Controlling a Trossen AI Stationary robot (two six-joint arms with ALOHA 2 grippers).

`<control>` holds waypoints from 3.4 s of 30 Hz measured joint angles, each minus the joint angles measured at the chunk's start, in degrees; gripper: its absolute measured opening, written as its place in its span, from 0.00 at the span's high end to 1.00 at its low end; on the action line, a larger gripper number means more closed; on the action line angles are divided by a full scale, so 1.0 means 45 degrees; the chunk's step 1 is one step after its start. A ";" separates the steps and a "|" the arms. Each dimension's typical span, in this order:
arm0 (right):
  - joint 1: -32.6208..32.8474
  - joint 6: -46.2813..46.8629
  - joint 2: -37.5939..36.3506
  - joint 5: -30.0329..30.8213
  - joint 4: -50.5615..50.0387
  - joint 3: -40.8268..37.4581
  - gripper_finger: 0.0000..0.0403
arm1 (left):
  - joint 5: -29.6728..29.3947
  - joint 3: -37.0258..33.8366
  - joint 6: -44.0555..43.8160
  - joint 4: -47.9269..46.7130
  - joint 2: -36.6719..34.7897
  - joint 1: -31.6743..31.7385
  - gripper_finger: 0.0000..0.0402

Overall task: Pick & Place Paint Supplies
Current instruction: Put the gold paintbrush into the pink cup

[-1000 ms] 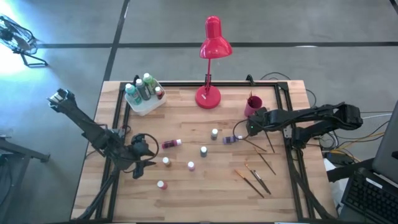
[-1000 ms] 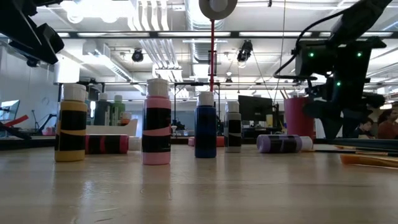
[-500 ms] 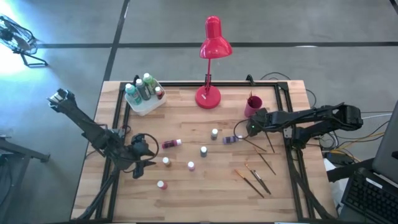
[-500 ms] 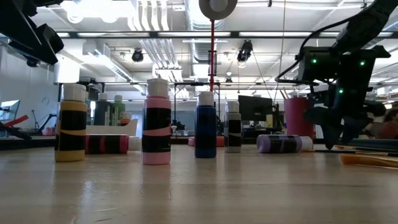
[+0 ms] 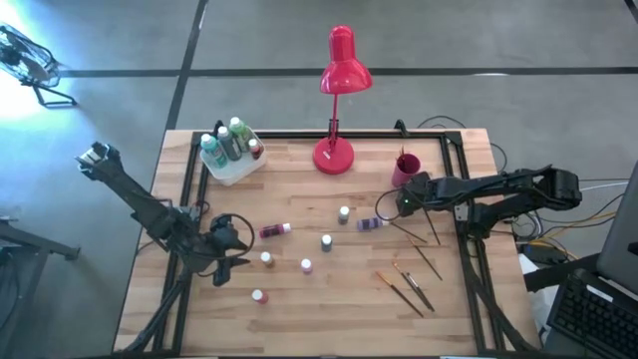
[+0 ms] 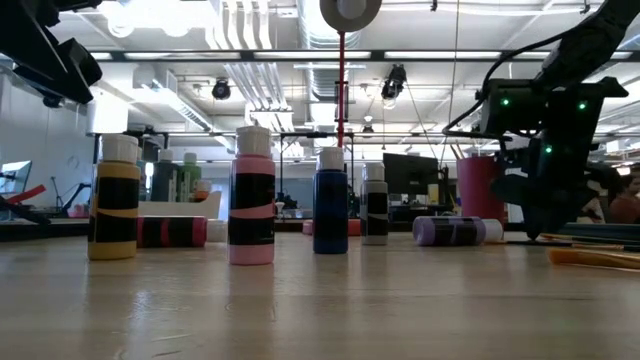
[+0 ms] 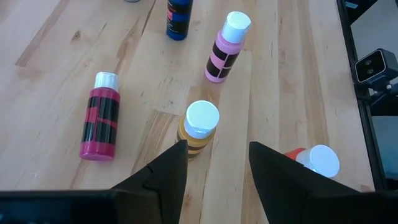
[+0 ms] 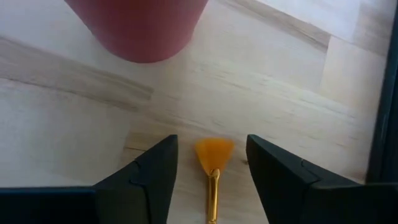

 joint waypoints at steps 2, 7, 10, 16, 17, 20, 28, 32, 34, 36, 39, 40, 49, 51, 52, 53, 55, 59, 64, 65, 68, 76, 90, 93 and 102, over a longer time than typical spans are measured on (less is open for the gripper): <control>0.0000 -0.0002 0.0000 -0.0015 0.0033 -0.0031 0.55 | 0.0000 0.0000 -0.0005 0.0000 0.0000 0.0005 0.56; 0.0002 -0.0019 0.0000 -0.0070 0.0093 -0.0157 0.62 | 0.0002 0.0000 -0.0045 0.0000 0.0000 0.0003 0.56; 0.0000 -0.0031 0.0000 -0.0068 0.0075 -0.0203 0.66 | 0.0005 0.0000 -0.0049 0.0000 0.0000 0.0004 0.56; 0.0000 -0.0133 0.0005 -0.0063 -0.0017 -0.0218 0.74 | 0.0005 0.0000 -0.0120 0.0000 0.0000 0.0004 0.56; 0.0000 -0.0133 0.0005 -0.0063 -0.0032 -0.0227 0.76 | 0.0005 0.0000 -0.0126 0.0000 0.0000 0.0003 0.56; 0.0000 -0.0138 0.0010 -0.0063 -0.0082 -0.0232 0.82 | 0.0005 0.0000 -0.0126 0.0000 0.0000 0.0005 0.56; 0.0000 -0.0418 0.0020 -0.0076 -0.0125 -0.0247 0.98 | 0.0010 0.0000 -0.0126 0.0000 0.0000 0.0000 0.56; 0.0005 -0.0477 0.0034 -0.0120 -0.1175 0.0067 0.98 | 0.0092 0.0000 -0.0256 0.0003 0.0000 0.0000 0.56; 0.0015 -0.0530 -0.0032 -0.0176 -0.1873 0.0309 0.98 | 0.0152 0.0000 -0.0333 0.0005 0.0004 0.0005 0.56; 0.0056 -0.0610 -0.0241 -0.0009 -0.2200 0.0786 0.98 | 0.0175 0.0000 -0.0376 0.0005 0.0004 0.0000 0.56; 0.0170 -0.0687 -0.0665 0.0304 -0.3290 0.1458 0.98 | 0.0174 0.0000 -0.0448 0.0008 0.0005 0.0005 0.56; 0.0266 -0.0762 -0.0841 0.0530 -0.3495 0.1752 0.98 | 0.0173 0.0000 -0.0453 0.0008 0.0005 0.0002 0.56; 0.0949 -0.0747 -0.2629 0.3754 -0.6526 0.4930 0.98 | 0.0165 0.0000 -0.0457 0.0018 0.0005 0.0000 0.56; 0.1144 -0.0923 -0.2916 0.4513 -0.6563 0.5542 0.98 | 0.0165 0.0000 -0.0457 0.0019 0.0005 0.0004 0.56; 0.1285 -0.1104 -0.3044 0.4877 -0.6531 0.5802 0.98 | 0.0160 0.0000 -0.0457 0.0019 0.0005 0.0005 0.56; 0.1439 -0.1242 -0.3163 0.5243 -0.6464 0.6071 0.98 | 0.0160 0.0000 -0.0459 0.0019 0.0005 0.0000 0.56; 0.1799 -0.1581 -0.3362 0.5958 -0.6130 0.6498 0.98 | 0.0160 0.0000 -0.0475 0.0019 0.0005 0.0004 0.56; 0.2703 -0.2790 -0.3682 0.7015 -0.4372 0.6869 0.98 | 0.0153 0.0000 -0.0476 0.0019 0.0005 0.0001 0.56; 0.3405 -0.5959 -0.4042 0.7349 -0.0173 0.6242 0.98 | 0.0136 0.0000 -0.0306 0.0015 0.0005 0.0004 0.56; 0.3410 -0.6707 -0.4123 0.7351 0.0806 0.6025 0.98 | 0.0135 0.0000 -0.0267 0.0013 0.0005 0.0000 0.56; 0.3395 -0.9048 -0.4411 0.7373 0.3844 0.5203 0.98 | 0.0136 0.0000 -0.0267 0.0010 0.0005 0.0005 0.56; 0.2376 -1.4049 -0.5364 0.5081 1.3246 0.1721 0.98 | -0.0038 -0.0002 0.0182 0.0007 0.0005 0.0000 0.56; -0.0255 -1.3990 -0.5444 0.3462 1.7974 -0.1375 0.98 | -0.0524 -0.0005 0.0389 0.0009 0.0005 0.0005 0.56; -0.0582 -1.4102 -0.5268 0.3323 1.8964 -0.1894 0.98 | -0.0604 -0.0005 0.0389 0.0006 0.0005 0.0005 0.56; -0.1069 -1.3400 -0.4064 0.2724 2.0793 -0.3017 0.98 | -0.0627 -0.0010 0.0384 0.0005 0.0005 0.0005 0.56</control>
